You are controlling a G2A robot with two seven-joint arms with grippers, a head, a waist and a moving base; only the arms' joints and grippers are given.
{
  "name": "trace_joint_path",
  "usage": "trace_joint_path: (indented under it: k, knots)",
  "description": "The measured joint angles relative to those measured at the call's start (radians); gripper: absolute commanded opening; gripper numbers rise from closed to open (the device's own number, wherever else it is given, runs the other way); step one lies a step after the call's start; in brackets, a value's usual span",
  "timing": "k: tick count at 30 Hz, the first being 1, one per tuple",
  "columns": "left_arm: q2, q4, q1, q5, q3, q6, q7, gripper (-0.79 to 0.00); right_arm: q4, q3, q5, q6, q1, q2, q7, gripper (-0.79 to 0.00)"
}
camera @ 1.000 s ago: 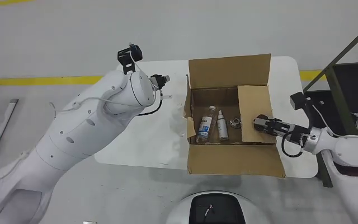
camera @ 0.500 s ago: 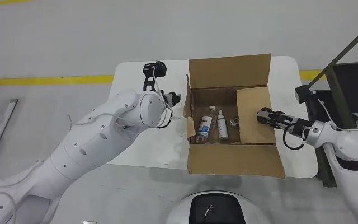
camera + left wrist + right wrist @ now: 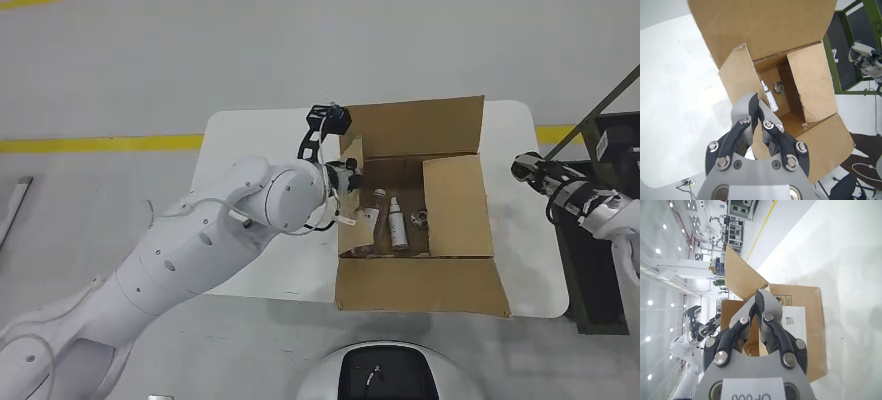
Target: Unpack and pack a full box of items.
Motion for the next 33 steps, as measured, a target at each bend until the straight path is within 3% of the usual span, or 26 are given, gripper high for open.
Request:
trace_joint_path:
  k: [8, 15, 25, 33]
  knots:
    - [-0.079, 0.112, 0.013, -0.014, 0.020, -0.111, -0.036, -0.785, -0.002, -0.001, -0.001, -0.004, -0.007, 0.000, -0.007, -0.785]
    - [-0.128, 0.192, 0.019, 0.053, 0.035, -0.133, -0.063, -0.785, 0.030, -0.018, 0.023, -0.088, -0.007, -0.007, -0.153, -0.785]
    - [-0.172, 0.237, 0.036, 0.128, 0.031, -0.163, -0.121, -0.785, 0.336, -0.213, 0.040, -0.201, 0.264, -0.038, -0.304, -0.785]
    - [-0.194, 0.276, 0.052, 0.174, 0.018, -0.183, -0.168, -0.785, 0.552, -0.316, 0.128, -0.236, 0.452, -0.063, -0.238, -0.785]
